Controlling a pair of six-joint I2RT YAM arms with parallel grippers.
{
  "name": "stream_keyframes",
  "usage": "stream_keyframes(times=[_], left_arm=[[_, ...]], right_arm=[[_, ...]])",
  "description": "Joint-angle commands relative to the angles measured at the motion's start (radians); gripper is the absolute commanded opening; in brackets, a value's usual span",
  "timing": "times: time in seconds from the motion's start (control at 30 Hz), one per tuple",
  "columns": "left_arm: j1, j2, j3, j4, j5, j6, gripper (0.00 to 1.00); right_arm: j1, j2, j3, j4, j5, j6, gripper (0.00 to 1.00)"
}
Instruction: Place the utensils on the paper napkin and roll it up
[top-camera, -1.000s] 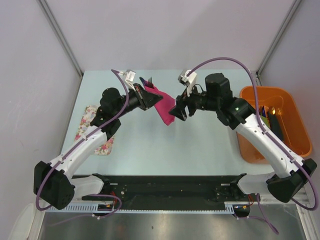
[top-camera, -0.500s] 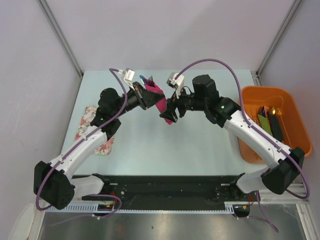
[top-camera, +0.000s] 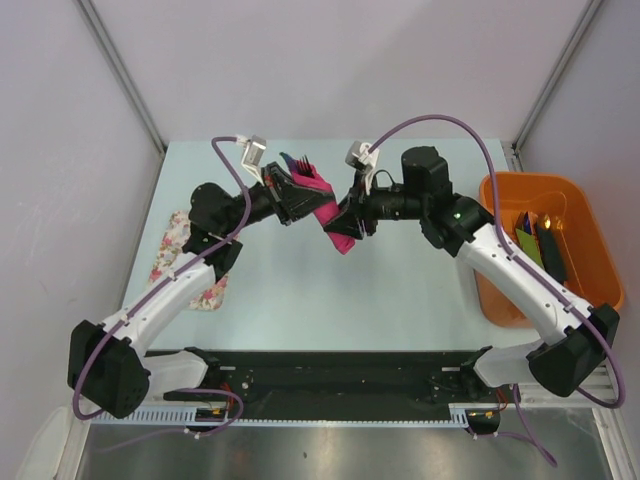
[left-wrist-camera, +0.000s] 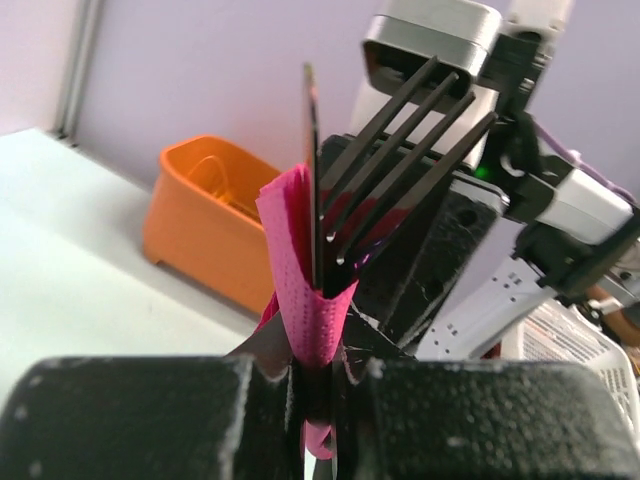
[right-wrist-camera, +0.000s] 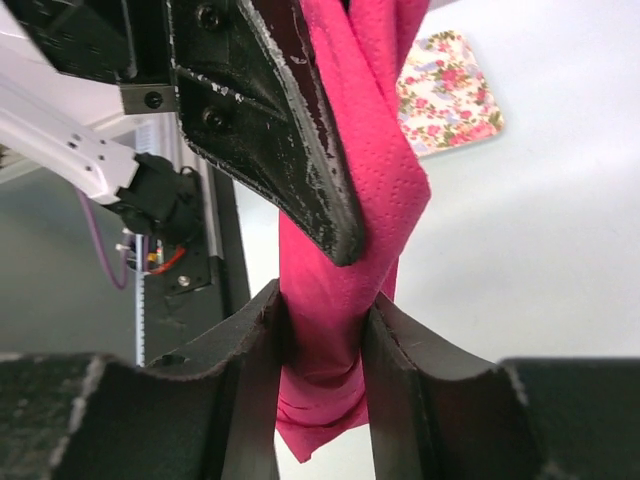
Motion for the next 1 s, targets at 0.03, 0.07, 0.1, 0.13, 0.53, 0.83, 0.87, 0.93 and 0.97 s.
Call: stream_keyframes(times=[0.03, 0.07, 0.1, 0.13, 0.53, 0.83, 0.87, 0.93, 0.97], left_arm=[[-0.002, 0.002, 0.021, 0.209, 0.082, -0.065, 0.0], [-0.002, 0.003, 0.021, 0.217, 0.088, -0.068, 0.0], [-0.002, 0.005, 0.022, 0.226, 0.101, -0.073, 0.0], [-0.002, 0.005, 0.022, 0.229, 0.107, -0.075, 0.0], [0.018, -0.038, 0.024, 0.055, 0.061, 0.028, 0.57], [0.072, -0.055, -0.002, -0.071, 0.055, 0.062, 0.74], [0.072, -0.052, -0.004, -0.068, 0.055, 0.039, 0.74], [0.072, -0.043, -0.016, -0.041, 0.056, 0.018, 0.74], [0.07, -0.038, -0.019, -0.031, 0.056, -0.002, 0.74]], right_arm=[[0.002, -0.038, -0.006, 0.023, -0.122, 0.069, 0.37], [0.002, -0.04, -0.006, 0.014, -0.126, 0.072, 0.36], [0.002, -0.043, -0.004, 0.009, -0.129, 0.072, 0.31], [0.0, -0.044, -0.005, 0.005, -0.129, 0.074, 0.27], [-0.033, -0.052, 0.047, 0.047, -0.02, 0.149, 0.0], [-0.052, -0.051, 0.054, 0.116, -0.048, 0.215, 0.0], [-0.052, -0.049, 0.054, 0.121, -0.048, 0.216, 0.0], [-0.052, -0.046, 0.057, 0.132, -0.051, 0.222, 0.0], [-0.049, -0.044, 0.062, 0.132, -0.053, 0.224, 0.0]])
